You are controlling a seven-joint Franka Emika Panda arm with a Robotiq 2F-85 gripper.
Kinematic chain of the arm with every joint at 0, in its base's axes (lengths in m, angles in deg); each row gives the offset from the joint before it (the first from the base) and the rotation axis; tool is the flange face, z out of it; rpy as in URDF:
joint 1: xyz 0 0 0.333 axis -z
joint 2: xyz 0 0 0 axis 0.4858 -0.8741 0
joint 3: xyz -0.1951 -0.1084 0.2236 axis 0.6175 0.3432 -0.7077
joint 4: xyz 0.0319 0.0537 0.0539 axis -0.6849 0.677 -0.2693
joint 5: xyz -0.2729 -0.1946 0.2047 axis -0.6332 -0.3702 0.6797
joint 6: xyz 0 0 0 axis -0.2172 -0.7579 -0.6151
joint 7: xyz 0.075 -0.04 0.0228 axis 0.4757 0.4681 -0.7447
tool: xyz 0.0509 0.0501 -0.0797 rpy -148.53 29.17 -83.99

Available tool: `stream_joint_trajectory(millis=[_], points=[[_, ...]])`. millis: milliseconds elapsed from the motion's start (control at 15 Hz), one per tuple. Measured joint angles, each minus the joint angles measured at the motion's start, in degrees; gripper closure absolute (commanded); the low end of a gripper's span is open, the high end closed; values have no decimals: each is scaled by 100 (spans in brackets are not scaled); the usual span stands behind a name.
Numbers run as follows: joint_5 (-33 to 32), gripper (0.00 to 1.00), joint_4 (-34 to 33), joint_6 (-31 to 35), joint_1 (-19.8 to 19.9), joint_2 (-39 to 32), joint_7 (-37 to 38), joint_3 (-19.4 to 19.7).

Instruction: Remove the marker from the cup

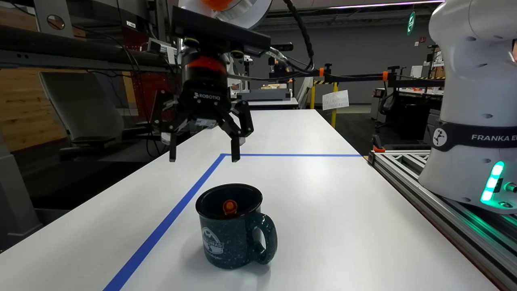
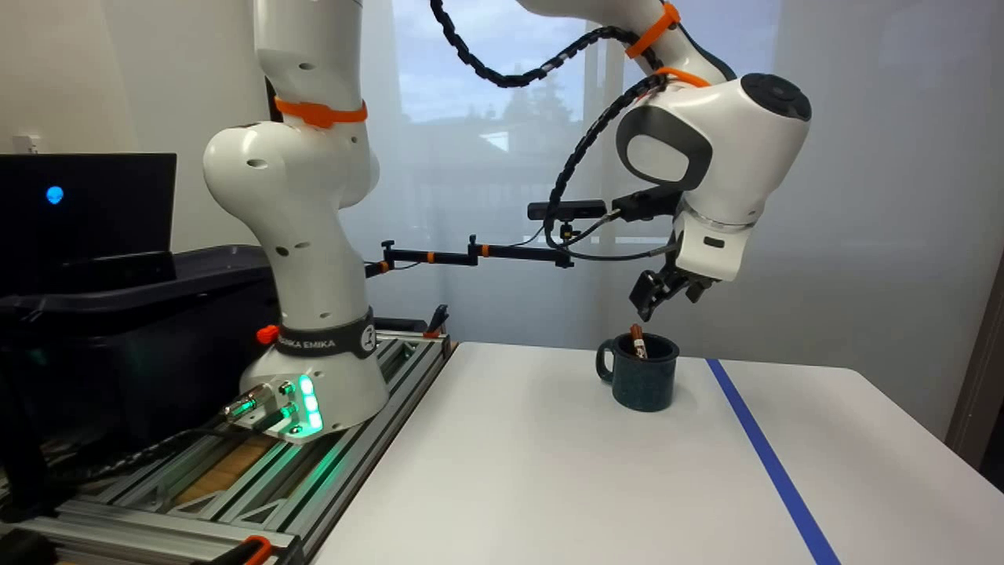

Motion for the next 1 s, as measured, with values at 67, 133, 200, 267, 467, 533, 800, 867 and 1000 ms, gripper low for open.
stream_joint_trajectory(millis=[67,133,200,267,467,533,800,867,1000], points=[[76,0,25,36,-20,-33,7,-16],[135,0,52,67,-43,-63,18,-31],[196,0,82,106,-70,-94,36,-46],[256,15,110,135,-94,-121,63,-62],[373,42,190,233,-147,-171,127,-94],[414,46,225,252,-156,-173,132,-94],[565,55,349,351,-160,-175,134,-92],[593,52,377,367,-160,-176,134,-91],[644,49,414,375,-160,-176,134,-91]])
